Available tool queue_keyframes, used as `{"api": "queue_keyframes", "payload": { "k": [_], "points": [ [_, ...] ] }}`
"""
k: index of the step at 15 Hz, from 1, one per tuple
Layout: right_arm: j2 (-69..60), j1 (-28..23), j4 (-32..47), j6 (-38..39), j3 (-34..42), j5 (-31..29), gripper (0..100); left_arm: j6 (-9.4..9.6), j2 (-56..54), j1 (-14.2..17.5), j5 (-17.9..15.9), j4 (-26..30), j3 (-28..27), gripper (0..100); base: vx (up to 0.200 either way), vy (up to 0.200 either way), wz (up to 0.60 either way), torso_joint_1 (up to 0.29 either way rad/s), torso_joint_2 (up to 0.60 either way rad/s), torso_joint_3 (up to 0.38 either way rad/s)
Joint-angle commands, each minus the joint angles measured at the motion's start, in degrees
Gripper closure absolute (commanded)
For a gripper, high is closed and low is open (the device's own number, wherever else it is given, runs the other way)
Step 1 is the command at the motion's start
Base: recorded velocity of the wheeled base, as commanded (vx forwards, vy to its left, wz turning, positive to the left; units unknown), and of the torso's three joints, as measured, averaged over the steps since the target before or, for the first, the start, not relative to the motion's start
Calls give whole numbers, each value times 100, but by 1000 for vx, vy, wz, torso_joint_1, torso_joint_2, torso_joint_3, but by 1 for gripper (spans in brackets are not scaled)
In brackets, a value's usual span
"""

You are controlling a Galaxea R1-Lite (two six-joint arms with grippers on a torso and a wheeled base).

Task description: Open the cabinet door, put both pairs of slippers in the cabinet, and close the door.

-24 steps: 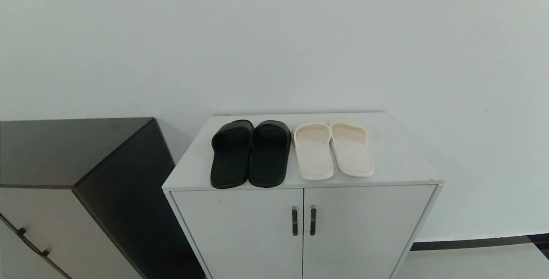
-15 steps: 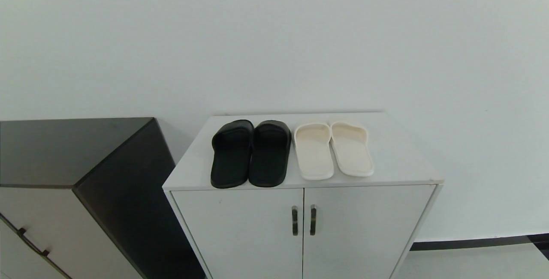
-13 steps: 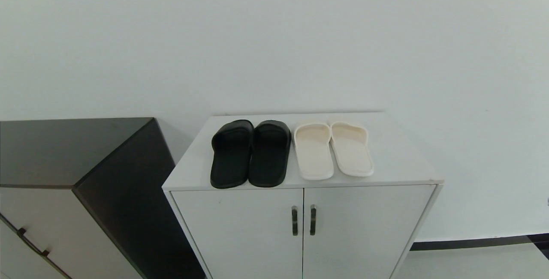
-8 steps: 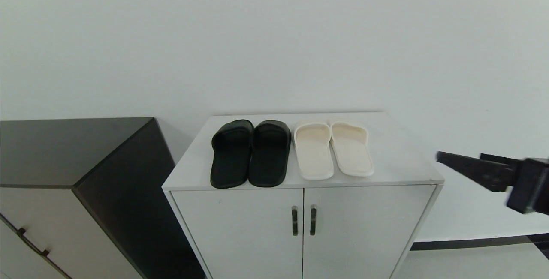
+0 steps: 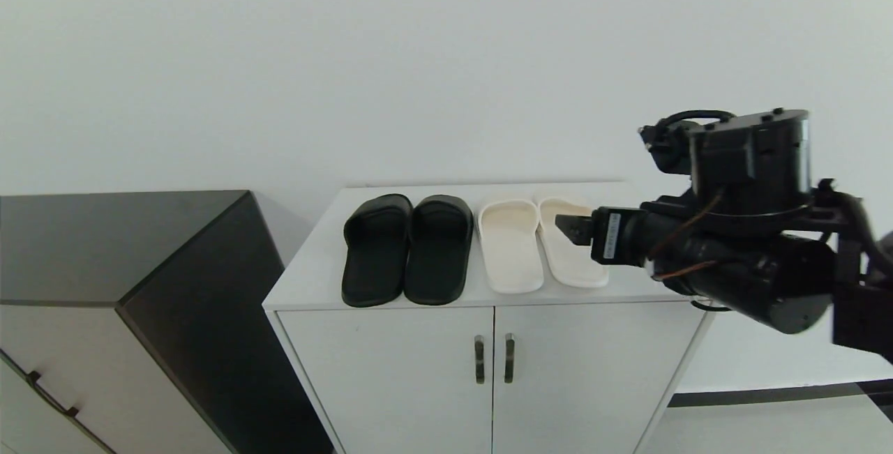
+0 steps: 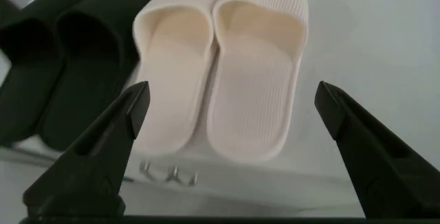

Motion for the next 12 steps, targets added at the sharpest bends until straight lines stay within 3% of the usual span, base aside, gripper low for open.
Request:
{"api": "queue_keyframes", "payload": {
  "k": [1,12],
  "points": [
    [1161,38,-267,-177,-741,-201,0,-6,0,0,1,-2,0,100,0,0,0,0,0,0],
    [2822,-340,-293,-511,-2332,-474,0,-6,0,0,1,6,0,100,0,0,0,0,0,0]
  ]
}}
